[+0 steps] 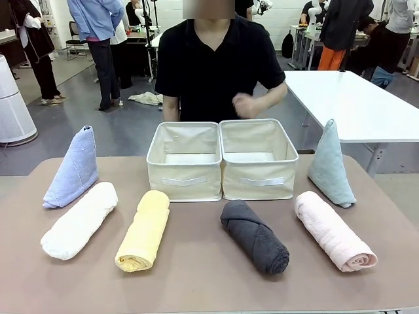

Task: Sort the towels based on their folding style.
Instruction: Pick up one triangle-folded towel and place it in the left Fabric basket.

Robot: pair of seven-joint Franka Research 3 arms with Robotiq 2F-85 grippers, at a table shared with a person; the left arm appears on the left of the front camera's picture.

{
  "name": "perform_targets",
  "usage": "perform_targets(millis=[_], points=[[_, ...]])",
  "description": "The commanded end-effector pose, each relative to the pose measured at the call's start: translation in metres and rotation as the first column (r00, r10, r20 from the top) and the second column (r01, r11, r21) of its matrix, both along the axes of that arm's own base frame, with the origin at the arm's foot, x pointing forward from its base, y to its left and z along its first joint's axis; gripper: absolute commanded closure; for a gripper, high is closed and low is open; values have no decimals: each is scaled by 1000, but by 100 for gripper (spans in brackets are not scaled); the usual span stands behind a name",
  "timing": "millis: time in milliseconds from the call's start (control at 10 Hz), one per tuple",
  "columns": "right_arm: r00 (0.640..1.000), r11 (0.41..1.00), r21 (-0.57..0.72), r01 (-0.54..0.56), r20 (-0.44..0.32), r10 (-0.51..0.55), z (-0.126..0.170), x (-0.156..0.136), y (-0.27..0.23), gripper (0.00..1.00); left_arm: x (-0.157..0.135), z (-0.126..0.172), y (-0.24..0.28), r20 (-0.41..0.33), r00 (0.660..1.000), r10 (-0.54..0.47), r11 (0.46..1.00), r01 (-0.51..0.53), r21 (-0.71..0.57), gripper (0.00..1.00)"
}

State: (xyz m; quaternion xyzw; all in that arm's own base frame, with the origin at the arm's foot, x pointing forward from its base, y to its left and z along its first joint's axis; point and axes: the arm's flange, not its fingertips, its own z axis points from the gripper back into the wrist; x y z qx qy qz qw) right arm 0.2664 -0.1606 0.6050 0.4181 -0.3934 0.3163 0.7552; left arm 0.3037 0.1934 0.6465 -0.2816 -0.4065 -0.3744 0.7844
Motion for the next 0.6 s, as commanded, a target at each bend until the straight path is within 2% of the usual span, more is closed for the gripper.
perform_targets(millis=[0,500], points=[[1000,1000,8,-16,0,16,0,0,-2,0,-1,1,1,2,1000,-4,1000,4,-4,0],[1000,1000,8,-16,0,16,0,0,-2,0,-1,1,1,2,1000,-4,1000,4,-4,0]])
